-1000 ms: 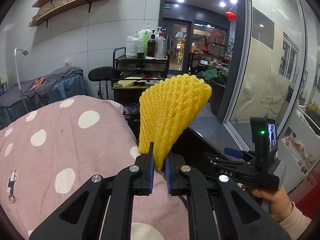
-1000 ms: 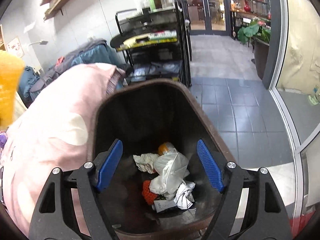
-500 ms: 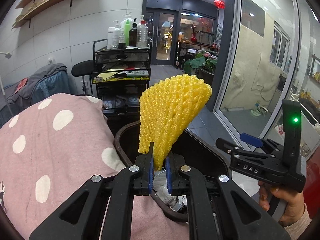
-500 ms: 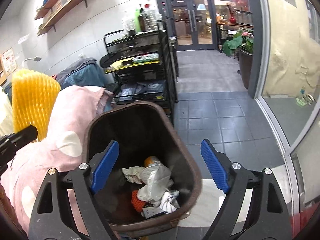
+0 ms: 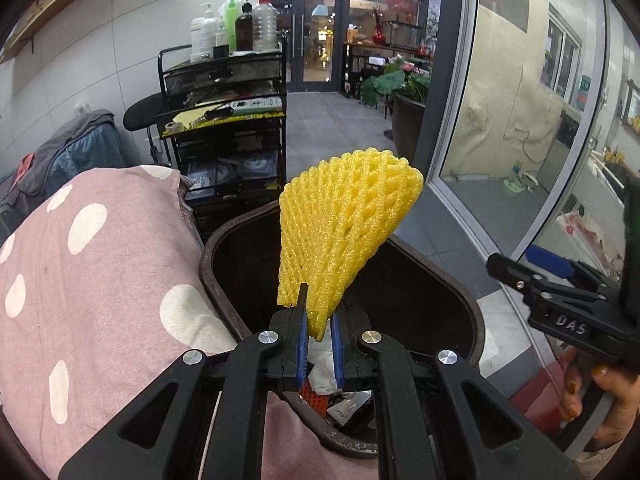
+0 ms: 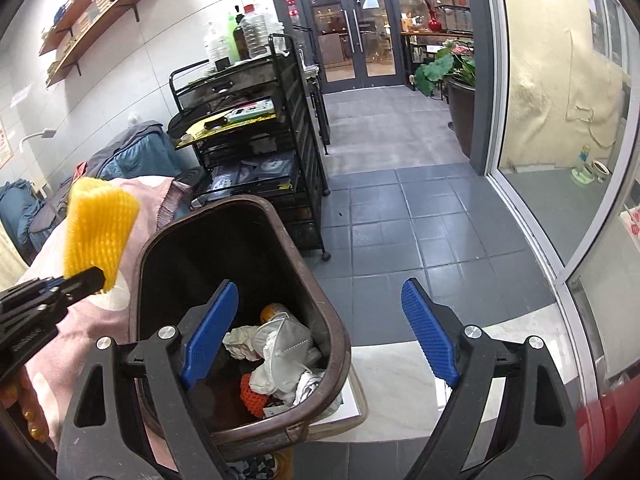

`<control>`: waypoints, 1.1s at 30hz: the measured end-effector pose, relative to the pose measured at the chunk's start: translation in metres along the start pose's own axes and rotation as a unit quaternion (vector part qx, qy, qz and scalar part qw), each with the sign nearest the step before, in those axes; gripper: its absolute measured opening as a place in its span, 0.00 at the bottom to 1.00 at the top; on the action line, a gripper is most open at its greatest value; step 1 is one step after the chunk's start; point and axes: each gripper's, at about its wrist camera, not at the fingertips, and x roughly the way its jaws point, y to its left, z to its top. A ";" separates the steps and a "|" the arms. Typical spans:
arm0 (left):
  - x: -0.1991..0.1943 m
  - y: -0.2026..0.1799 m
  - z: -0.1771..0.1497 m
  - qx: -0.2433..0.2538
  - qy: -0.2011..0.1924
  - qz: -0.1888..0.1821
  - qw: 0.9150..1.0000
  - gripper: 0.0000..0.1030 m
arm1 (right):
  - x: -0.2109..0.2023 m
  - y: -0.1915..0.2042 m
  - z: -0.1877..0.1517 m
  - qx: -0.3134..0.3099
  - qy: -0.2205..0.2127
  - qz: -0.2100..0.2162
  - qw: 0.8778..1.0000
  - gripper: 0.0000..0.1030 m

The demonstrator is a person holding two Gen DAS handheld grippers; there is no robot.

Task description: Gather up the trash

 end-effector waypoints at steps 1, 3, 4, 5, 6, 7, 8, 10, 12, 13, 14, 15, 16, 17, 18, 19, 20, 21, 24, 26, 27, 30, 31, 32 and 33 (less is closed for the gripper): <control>0.004 0.000 0.000 0.002 0.007 0.001 1.000 0.10 | 0.000 -0.002 0.000 0.001 0.001 -0.001 1.000 0.81; 0.011 -0.001 -0.002 0.004 0.023 0.000 1.000 0.10 | 0.001 -0.002 -0.001 0.002 0.003 -0.002 1.000 0.81; 0.014 -0.001 -0.003 0.003 0.031 -0.003 1.000 0.10 | 0.002 -0.003 -0.001 0.003 0.005 -0.002 1.000 0.81; 0.016 -0.001 -0.004 0.001 0.034 -0.005 0.999 0.11 | 0.002 -0.003 -0.002 0.004 0.005 -0.002 1.000 0.81; 0.017 -0.001 -0.005 0.000 0.037 -0.007 0.999 0.13 | 0.003 -0.004 -0.002 0.004 0.006 -0.002 1.000 0.81; 0.019 -0.002 -0.005 0.000 0.040 -0.006 0.999 0.20 | 0.003 -0.005 -0.003 0.004 0.008 -0.003 1.000 0.81; 0.020 -0.002 -0.005 0.000 0.040 -0.003 0.999 0.37 | 0.004 -0.006 -0.003 0.005 0.009 -0.003 1.000 0.81; 0.019 -0.002 -0.006 -0.002 0.032 0.008 0.999 0.65 | 0.005 -0.007 -0.005 0.005 0.012 -0.003 1.000 0.81; 0.016 -0.003 -0.006 -0.002 0.020 0.015 1.000 0.81 | 0.006 -0.008 -0.005 0.007 0.012 -0.003 1.000 0.82; 0.015 -0.003 -0.006 -0.001 0.016 0.016 1.000 0.86 | 0.006 -0.009 -0.005 0.008 0.011 -0.003 1.000 0.84; 0.013 -0.004 -0.005 0.002 0.013 0.016 1.000 0.88 | 0.006 -0.009 -0.005 0.010 0.010 -0.004 1.000 0.85; 0.011 -0.006 -0.005 0.006 0.010 0.017 1.000 0.89 | 0.005 -0.010 -0.004 0.013 0.008 -0.004 1.000 0.86; 0.009 -0.007 -0.004 0.009 0.005 0.019 1.000 0.91 | 0.006 -0.011 -0.004 0.016 0.007 -0.003 1.000 0.86; 0.005 -0.008 -0.005 0.011 -0.002 0.023 1.000 0.93 | 0.007 -0.011 -0.003 0.018 0.007 -0.002 1.000 0.87; 0.003 -0.008 -0.005 0.011 -0.006 0.026 1.000 0.93 | 0.008 -0.011 -0.002 0.021 0.008 -0.001 1.000 0.87; 0.001 -0.008 -0.005 0.011 -0.011 0.028 0.999 0.94 | 0.008 -0.012 -0.002 0.024 0.008 0.001 1.000 0.88; -0.004 -0.009 -0.006 0.009 -0.018 0.028 0.999 0.94 | 0.009 -0.012 -0.001 0.026 0.008 0.003 1.000 0.88; -0.007 -0.008 -0.005 0.008 -0.024 0.029 0.999 0.94 | 0.009 -0.012 -0.001 0.027 0.008 0.003 1.000 0.88; -0.018 -0.007 -0.005 0.006 -0.043 0.036 0.998 0.94 | 0.010 -0.008 -0.001 0.026 0.007 0.005 1.000 0.89; -0.026 -0.005 -0.006 0.003 -0.054 0.041 0.998 0.94 | 0.010 -0.006 -0.001 0.024 0.006 0.007 1.000 0.89; -0.032 -0.004 -0.007 -0.001 -0.062 0.043 0.997 0.94 | 0.009 -0.004 -0.001 0.023 0.005 0.009 1.000 0.90; -0.047 0.001 -0.010 -0.011 -0.083 0.052 0.995 0.94 | 0.009 0.004 -0.001 0.015 0.005 0.014 1.000 0.90; -0.052 0.003 -0.011 -0.014 -0.092 0.056 0.994 0.94 | 0.009 0.006 -0.002 0.012 0.005 0.015 1.000 0.90; -0.058 0.005 -0.013 -0.017 -0.104 0.059 0.993 0.94 | 0.008 0.009 -0.002 0.008 0.004 0.015 1.000 0.90; -0.066 0.007 -0.015 -0.021 -0.118 0.061 0.991 0.94 | 0.006 0.011 -0.003 0.005 0.003 0.017 1.000 0.90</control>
